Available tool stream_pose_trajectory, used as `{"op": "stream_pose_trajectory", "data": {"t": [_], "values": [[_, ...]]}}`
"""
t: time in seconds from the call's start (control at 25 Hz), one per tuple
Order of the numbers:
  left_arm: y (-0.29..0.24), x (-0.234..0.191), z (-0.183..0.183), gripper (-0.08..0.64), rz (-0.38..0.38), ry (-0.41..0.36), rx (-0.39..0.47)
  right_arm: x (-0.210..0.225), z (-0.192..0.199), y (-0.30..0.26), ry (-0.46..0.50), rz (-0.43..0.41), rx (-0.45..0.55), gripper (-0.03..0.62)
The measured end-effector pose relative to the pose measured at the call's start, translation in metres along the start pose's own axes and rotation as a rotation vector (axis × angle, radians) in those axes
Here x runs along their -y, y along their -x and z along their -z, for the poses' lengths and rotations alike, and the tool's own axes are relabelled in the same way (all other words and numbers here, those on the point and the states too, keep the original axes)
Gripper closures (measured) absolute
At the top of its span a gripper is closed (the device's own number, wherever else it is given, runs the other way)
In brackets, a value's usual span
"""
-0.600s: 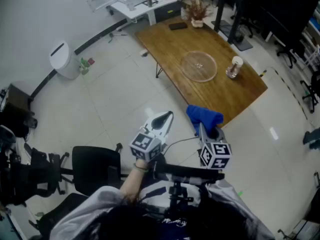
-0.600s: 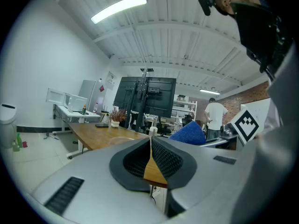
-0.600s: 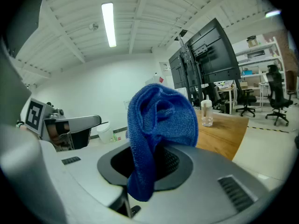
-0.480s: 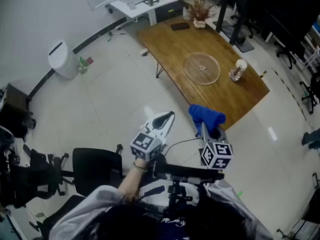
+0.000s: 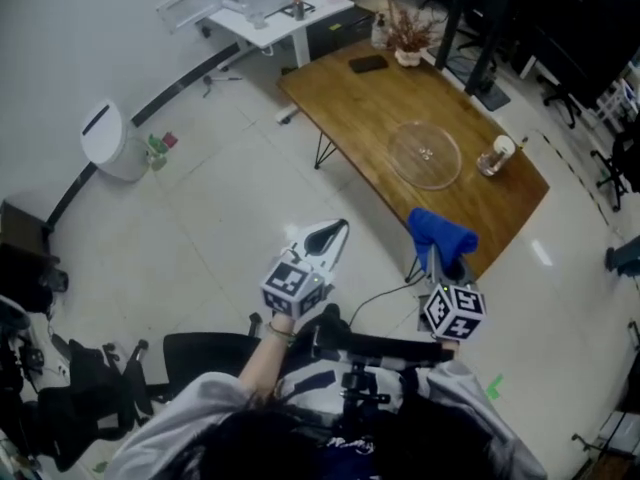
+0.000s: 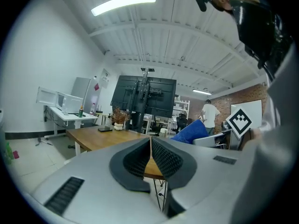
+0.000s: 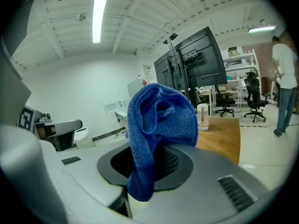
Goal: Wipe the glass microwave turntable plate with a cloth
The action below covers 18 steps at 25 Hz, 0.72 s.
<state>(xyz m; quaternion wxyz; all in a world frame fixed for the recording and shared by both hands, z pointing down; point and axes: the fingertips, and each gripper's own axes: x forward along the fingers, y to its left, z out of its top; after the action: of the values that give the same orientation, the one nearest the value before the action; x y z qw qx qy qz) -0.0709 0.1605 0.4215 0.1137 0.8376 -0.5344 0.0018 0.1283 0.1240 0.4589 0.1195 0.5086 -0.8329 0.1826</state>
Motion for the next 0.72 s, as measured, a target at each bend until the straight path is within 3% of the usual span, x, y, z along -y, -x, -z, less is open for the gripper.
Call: {"op": "stream_pose_trajectory", "data": {"t": [0.32, 0.6, 0.72], "values": [[-0.018, -0.036, -0.002, 0.549, 0.083, 0.033, -0.001, -0.018, -0.005, -0.014, -0.009, 0.071, 0.003, 0.503], [-0.051, -0.039, -0.006, 0.549, 0.156, 0.054, -0.008, 0.004, -0.021, -0.027, -0.026, 0.147, 0.021, 0.505], [-0.073, -0.046, -0.009, 0.549, 0.144, 0.056, -0.005, 0.02, -0.026, -0.041, -0.027, 0.156, 0.012, 0.505]]}}
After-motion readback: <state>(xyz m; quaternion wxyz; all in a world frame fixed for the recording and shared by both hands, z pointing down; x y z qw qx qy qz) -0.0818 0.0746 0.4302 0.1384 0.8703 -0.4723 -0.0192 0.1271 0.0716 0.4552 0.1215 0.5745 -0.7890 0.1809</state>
